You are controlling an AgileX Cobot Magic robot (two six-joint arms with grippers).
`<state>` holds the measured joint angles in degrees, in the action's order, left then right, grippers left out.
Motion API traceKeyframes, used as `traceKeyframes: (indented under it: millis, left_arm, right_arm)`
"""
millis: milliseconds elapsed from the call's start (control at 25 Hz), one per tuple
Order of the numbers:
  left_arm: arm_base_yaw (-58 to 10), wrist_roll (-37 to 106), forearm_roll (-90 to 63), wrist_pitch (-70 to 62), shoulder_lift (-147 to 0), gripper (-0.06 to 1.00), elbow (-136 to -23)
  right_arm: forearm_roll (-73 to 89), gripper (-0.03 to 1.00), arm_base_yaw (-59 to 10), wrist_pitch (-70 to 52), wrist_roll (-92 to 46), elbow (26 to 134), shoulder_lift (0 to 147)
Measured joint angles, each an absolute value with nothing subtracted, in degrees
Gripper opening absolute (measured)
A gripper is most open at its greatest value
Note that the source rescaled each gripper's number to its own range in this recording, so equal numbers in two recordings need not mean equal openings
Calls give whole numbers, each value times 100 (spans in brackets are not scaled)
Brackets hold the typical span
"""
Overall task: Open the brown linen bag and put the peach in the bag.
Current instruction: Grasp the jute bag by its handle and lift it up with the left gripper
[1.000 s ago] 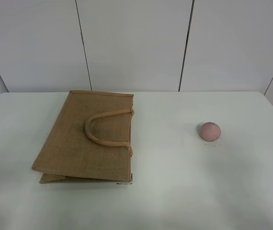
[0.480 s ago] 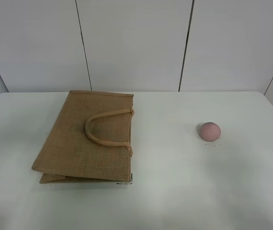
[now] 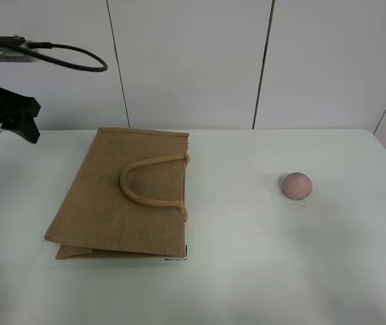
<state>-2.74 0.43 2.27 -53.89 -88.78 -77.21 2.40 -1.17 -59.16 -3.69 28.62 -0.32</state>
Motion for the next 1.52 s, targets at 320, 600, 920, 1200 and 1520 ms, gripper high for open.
traceKeyframes:
  millis: [320, 600, 920, 1200, 1520]
  left_arm:
    - [-459, -364, -266, -5705, -10908, 94, -9145]
    - [-1328, -735, -359, -5379, -11579, 94, -9264]
    - [-1594, -953, -132, -4661, -12041, 94, -9330]
    - [-1632, -984, -42, -4489, -12406, 93, -9330]
    - [-1923, -986, 171, -4179, -12881, 93, -9330]
  right_arm:
    - [240, 100, -117, -5916, -369, 2862, -32]
    - [240, 100, -117, -5916, -369, 2862, -32]
    - [240, 100, -117, -5916, -369, 2862, -32]
    - [240, 100, -117, -5916, -369, 2862, -32]
    - [240, 100, -117, -5916, -369, 2862, -32]
